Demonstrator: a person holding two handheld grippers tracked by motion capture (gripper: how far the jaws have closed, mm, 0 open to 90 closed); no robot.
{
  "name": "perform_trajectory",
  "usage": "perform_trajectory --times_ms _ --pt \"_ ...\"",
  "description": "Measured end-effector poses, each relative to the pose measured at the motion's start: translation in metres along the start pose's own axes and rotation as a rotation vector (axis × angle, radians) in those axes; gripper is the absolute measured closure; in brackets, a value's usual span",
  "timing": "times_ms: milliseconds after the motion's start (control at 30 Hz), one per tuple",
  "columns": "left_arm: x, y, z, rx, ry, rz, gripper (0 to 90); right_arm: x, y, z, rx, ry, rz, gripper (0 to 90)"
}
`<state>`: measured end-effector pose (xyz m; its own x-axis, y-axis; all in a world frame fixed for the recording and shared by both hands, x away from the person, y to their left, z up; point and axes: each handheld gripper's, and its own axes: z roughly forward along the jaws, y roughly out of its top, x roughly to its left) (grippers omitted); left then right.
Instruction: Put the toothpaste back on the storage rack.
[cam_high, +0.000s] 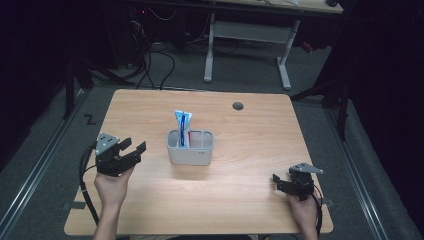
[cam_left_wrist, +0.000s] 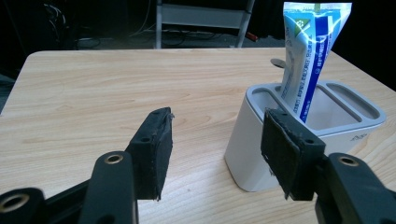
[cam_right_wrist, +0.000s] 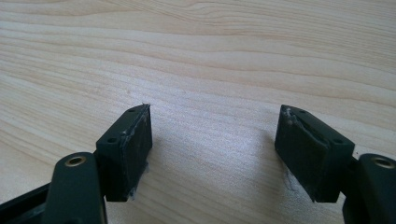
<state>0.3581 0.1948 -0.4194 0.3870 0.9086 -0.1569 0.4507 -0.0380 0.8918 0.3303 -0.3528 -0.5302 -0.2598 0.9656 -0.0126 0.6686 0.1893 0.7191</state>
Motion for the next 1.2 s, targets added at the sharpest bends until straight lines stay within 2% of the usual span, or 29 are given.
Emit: perform_trajectory --times_ms 467,1200 --pt "0.007 -0.011 -0.005 0.011 0.017 -0.018 44.0 0.0 0.0 0.0 0.0 0.0 0.0 27.5" --pt "0.011 -0.027 0.003 0.056 0.032 -0.028 44.5 0.0 0.0 0.0 0.0 0.0 0.0 27.5"
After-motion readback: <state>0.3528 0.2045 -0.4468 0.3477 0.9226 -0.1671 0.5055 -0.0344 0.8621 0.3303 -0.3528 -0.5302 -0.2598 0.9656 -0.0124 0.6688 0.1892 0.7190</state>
